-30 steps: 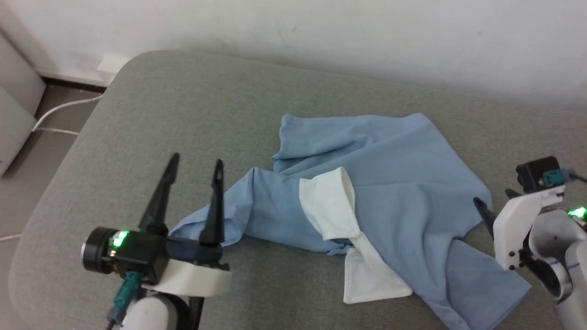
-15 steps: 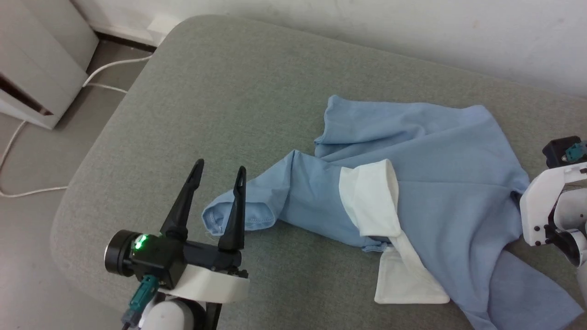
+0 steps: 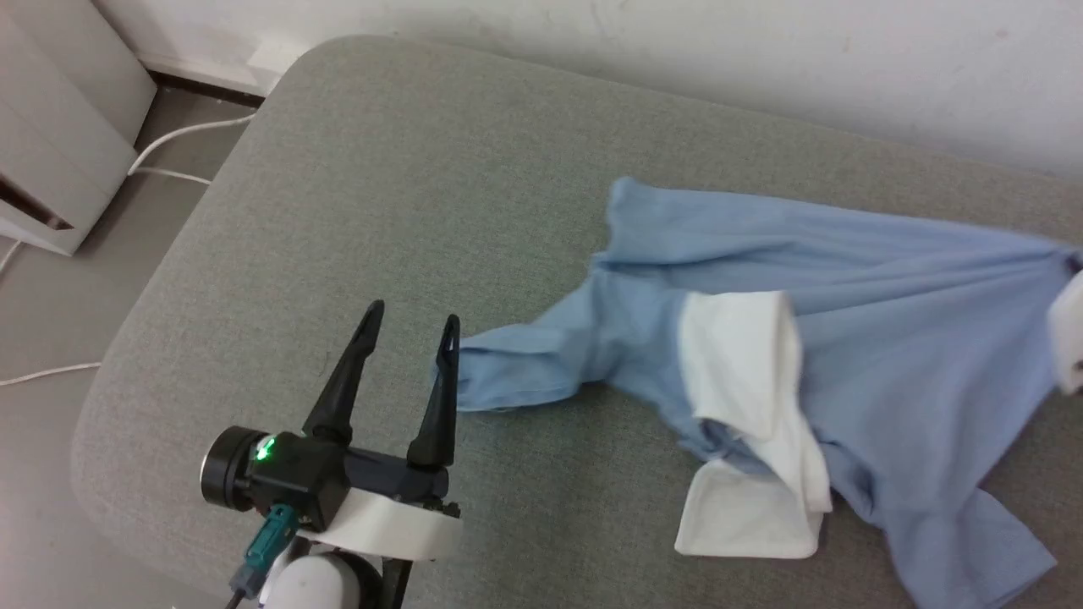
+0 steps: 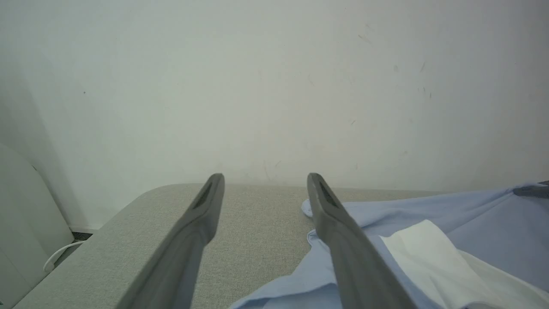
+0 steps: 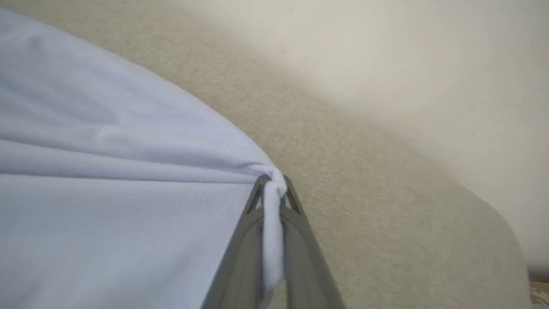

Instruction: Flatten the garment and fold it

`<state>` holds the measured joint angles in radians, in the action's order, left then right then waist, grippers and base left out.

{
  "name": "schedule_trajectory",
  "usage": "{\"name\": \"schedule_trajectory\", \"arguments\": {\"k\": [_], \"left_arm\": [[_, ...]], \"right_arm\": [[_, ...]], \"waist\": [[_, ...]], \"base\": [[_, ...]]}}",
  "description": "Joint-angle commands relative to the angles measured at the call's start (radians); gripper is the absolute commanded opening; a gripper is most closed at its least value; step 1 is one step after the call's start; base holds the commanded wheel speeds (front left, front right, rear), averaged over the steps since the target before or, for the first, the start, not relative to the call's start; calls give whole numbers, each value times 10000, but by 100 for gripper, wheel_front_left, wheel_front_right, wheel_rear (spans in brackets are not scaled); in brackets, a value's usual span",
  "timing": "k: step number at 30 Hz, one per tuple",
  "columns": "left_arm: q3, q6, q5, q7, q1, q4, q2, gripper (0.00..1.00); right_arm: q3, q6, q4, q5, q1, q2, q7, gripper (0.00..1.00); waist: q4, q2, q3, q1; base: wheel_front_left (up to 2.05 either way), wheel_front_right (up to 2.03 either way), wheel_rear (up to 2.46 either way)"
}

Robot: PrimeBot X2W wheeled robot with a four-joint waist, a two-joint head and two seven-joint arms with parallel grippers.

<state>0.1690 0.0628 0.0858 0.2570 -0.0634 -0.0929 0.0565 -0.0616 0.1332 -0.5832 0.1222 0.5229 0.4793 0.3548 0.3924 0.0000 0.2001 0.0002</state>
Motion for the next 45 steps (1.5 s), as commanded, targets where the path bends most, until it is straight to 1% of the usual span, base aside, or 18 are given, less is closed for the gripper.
{"name": "schedule_trajectory", "arguments": {"k": [1,3,7,10,11,12,16,19,25,30,31,35,40,45], "left_arm": [[17,103,-107,47,-46,63,-43,100],[40,122,-93,47,-79,98,-48,100],[71,133,-11,47,-111,123,-56,100],[100,128,83,47,-122,144,-59,100],[114,124,107,47,-134,157,-59,100],[126,119,128,47,-151,172,-59,100],[183,107,213,47,-205,244,-60,100],[252,132,259,47,-222,341,-61,100],[106,153,737,47,-144,500,-61,100],[-148,221,955,47,8,638,-62,100],[-148,221,955,47,8,638,-62,100],[-325,289,1074,47,180,766,-62,100],[-389,397,1151,47,352,1056,-62,100],[-183,549,1057,47,424,1702,-29,100]], "right_arm": [[445,-25,129,-380,456,348,-282,0],[913,-25,176,-779,712,561,-545,0],[1722,-25,-18,-1549,1092,769,-793,0],[2133,-25,-410,-2083,1227,714,-1003,0],[2178,-25,-593,-2209,1219,637,-1054,44],[2163,-25,-786,-2259,1200,526,-1100,100],[2142,-25,-1293,-2221,1158,124,-1384,100],[2169,-25,-1453,-1975,1162,-183,-1758,100],[1897,-25,-1153,-1244,942,-654,-2807,100],[1298,-25,-158,-422,145,-1101,-3656,100],[1298,-25,-158,-422,145,-1101,-3656,100],[1116,-25,996,210,-994,-1527,-4053,100],[1422,-25,2494,689,-2794,-2401,-4380,100],[1888,-25,3608,817,-4559,-3443,-4528,100]], "waist": [[-88,0,-96,-2],[-93,0,-103,-2],[-60,0,-37,-2],[-15,0,44,-2],[-2,0,62,-2],[8,0,77,-2],[-25,0,93,-2],[-193,0,-11,-2],[-839,0,-433,-2],[-1535,0,-884,-2],[-1535,0,-884,-2],[-2037,0,-1151,-2],[-2509,0,-1272,-2],[-2786,0,-1305,-2]], "base": [[0,0,0],[0,0,0],[0,0,0],[0,0,0],[0,0,0],[0,0,0],[0,0,0],[0,0,0],[0,0,0],[0,0,0],[0,0,0],[0,0,0],[0,0,0],[0,0,0]]}}
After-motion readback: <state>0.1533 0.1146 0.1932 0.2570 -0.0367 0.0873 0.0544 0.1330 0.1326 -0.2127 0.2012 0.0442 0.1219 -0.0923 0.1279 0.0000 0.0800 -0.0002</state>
